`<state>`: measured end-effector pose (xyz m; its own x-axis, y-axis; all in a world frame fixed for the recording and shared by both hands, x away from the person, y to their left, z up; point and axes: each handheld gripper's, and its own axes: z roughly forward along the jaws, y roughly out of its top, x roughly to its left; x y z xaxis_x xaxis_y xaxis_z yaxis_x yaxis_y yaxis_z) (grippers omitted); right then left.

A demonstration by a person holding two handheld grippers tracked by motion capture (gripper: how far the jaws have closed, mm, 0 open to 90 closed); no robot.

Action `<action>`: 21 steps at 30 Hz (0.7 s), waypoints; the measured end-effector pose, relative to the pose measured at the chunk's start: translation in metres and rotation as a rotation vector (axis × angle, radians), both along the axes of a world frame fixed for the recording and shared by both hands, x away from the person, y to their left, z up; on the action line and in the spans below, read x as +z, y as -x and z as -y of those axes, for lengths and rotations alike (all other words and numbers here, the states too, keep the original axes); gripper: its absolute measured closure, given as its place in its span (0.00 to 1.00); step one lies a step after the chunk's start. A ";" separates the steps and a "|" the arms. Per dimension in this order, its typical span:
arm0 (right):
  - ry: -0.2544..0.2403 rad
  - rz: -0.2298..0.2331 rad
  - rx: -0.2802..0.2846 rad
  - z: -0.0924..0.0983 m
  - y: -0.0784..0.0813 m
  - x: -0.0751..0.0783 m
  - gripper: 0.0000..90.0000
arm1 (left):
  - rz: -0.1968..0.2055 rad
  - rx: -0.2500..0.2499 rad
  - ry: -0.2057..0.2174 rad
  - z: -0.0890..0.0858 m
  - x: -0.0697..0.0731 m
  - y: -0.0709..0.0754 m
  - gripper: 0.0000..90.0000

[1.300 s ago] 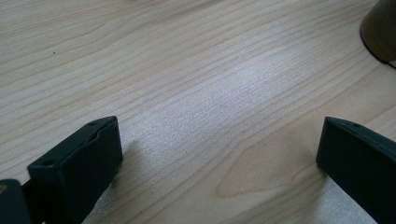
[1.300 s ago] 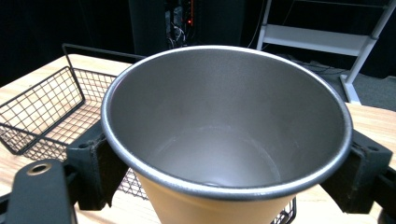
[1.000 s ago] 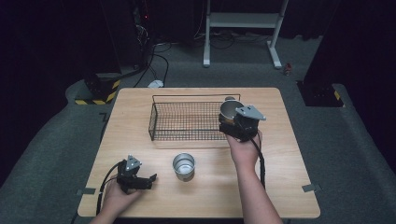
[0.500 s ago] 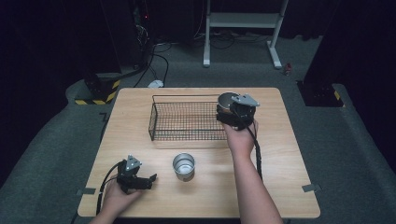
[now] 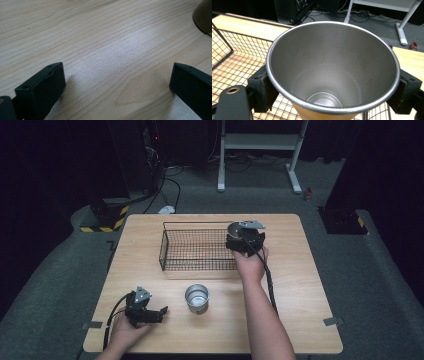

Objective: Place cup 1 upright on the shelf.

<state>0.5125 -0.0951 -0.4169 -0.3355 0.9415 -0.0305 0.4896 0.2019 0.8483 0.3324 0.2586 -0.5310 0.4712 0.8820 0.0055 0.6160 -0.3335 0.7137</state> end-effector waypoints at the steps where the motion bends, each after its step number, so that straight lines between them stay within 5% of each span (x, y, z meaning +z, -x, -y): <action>1: 0.003 -0.006 0.000 0.000 -0.001 -0.001 0.15 | 0.000 0.000 0.000 0.000 0.000 0.000 0.01; 21: 0.055 -0.074 0.014 -0.016 -0.011 -0.023 0.15 | 0.000 -0.002 -0.003 0.000 0.000 0.000 0.01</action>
